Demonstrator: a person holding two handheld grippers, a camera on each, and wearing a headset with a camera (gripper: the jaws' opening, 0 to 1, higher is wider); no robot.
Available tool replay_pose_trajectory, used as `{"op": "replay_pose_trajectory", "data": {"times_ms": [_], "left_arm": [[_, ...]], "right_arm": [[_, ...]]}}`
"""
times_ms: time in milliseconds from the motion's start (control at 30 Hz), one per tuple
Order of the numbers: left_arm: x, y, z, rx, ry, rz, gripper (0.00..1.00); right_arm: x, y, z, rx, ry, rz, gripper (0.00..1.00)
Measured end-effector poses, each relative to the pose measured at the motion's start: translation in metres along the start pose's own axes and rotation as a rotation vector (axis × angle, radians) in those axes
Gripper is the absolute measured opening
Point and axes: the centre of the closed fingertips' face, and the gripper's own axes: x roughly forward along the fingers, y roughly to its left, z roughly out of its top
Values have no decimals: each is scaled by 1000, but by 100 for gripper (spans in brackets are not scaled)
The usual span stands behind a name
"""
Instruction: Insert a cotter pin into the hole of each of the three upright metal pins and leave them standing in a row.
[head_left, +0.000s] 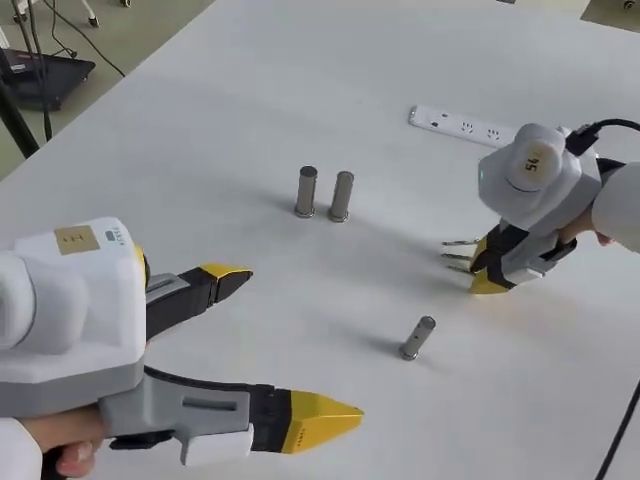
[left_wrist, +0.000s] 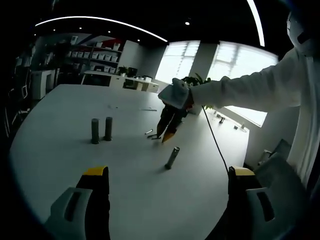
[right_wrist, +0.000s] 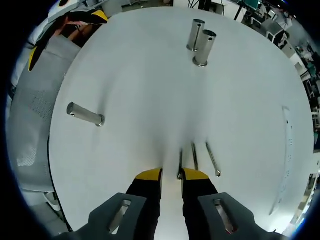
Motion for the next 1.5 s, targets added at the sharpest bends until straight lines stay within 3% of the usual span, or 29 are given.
{"op": "replay_pose_trajectory", "data": {"times_ms": [167, 200, 233, 433, 667, 733, 800, 900, 1000, 1133, 1200, 1367, 1467, 1500], "left_arm": [[0, -3, 4, 0, -16, -4, 99], [0, -4, 4, 5, -14, -7, 99], [0, -4, 4, 10, -10, -8, 99], [-2, -4, 6, 18, -11, -6, 99], [-4, -7, 5, 20, -7, -11, 99], [-4, -7, 6, 24, -7, -12, 99], [-3, -9, 7, 30, -6, -18, 99], [-2, -13, 9, 32, -3, -50, 91], [0, -17, 13, 24, -4, -75, 87], [5, -22, 20, 60, 3, -101, 86], [9, -26, 25, 66, 8, -130, 83], [19, -28, 36, 25, 7, -162, 69], [24, -27, 45, 21, -4, -164, 69], [26, -27, 49, 18, -8, -167, 69]], "right_arm": [[1, 3, 1, -37, 38, -9, 1], [2, -5, 1, -34, 42, -58, 0], [4, 0, 2, -46, 42, -25, 0], [10, 1, 1, -42, 68, -72, 0], [7, 2, -3, 30, 3, -113, 0], [3, -3, -5, 3, 0, -176, 0], [-1, 1, -10, 5, -1, -190, 0], [-14, 5, -6, 42, -76, -242, 0], [-33, 11, 2, 12, -137, -307, 0], [-53, 21, 11, -16, -201, -375, 0], [-67, 29, 15, -33, -223, -433, 0], [-102, 42, 28, -17, -320, -562, 0], [-113, 46, 27, -25, -327, -620, 0], [-122, 53, 29, -14, -345, -637, 0]]}}
